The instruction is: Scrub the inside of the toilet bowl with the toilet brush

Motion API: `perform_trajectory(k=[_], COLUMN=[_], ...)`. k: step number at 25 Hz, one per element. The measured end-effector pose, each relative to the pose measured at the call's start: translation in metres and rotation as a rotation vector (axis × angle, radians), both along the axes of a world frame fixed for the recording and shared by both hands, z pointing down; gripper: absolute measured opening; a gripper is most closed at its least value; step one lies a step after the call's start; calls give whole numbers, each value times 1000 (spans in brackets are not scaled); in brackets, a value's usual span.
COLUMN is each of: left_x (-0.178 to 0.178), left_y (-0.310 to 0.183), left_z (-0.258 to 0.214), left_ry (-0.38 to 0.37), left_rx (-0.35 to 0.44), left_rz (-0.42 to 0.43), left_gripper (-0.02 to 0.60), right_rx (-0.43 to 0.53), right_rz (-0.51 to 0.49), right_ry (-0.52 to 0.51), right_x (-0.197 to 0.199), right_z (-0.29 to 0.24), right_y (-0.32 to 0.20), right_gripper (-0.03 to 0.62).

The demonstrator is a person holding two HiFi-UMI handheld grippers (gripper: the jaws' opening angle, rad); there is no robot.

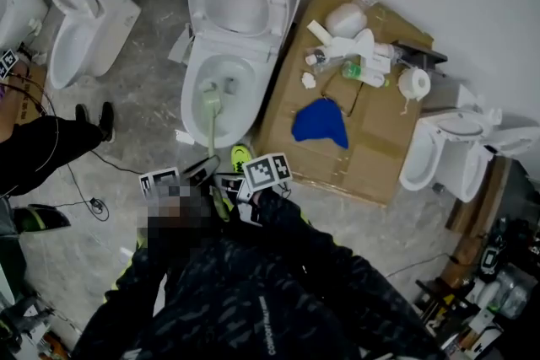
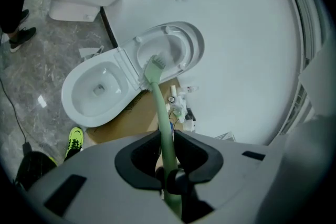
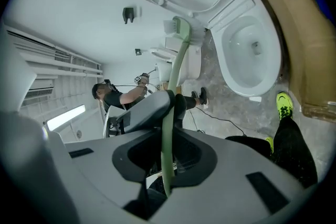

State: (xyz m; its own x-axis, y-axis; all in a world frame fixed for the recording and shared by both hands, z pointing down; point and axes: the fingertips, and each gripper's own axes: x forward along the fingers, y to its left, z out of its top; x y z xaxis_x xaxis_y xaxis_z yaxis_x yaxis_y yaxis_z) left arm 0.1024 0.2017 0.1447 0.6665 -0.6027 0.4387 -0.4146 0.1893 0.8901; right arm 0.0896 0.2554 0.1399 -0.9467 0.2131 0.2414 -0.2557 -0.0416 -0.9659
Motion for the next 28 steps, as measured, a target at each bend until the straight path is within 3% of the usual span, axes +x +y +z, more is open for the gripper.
perform_trajectory(k=[4,17,22,28], left_x=[-11,-69,-81,-95], left_y=[-20,-74,-89,-117], left_z=[22,157,221,297], left_ry=[-22,57,157,168], left_rx=[-30,-98,-159,-152], left_rz=[21,140,104,77], left_gripper=[81,81,81,80], right_rx=[-28,-130,-160,-169], right_rz=[43,156,170,165], right_ry=[14,120,160,181], right_x=[-8,-71,-88,-99], right_z=[20,151,215,289], right_y=[-20,-76,-92,-119], right_gripper=[57,57,57,57])
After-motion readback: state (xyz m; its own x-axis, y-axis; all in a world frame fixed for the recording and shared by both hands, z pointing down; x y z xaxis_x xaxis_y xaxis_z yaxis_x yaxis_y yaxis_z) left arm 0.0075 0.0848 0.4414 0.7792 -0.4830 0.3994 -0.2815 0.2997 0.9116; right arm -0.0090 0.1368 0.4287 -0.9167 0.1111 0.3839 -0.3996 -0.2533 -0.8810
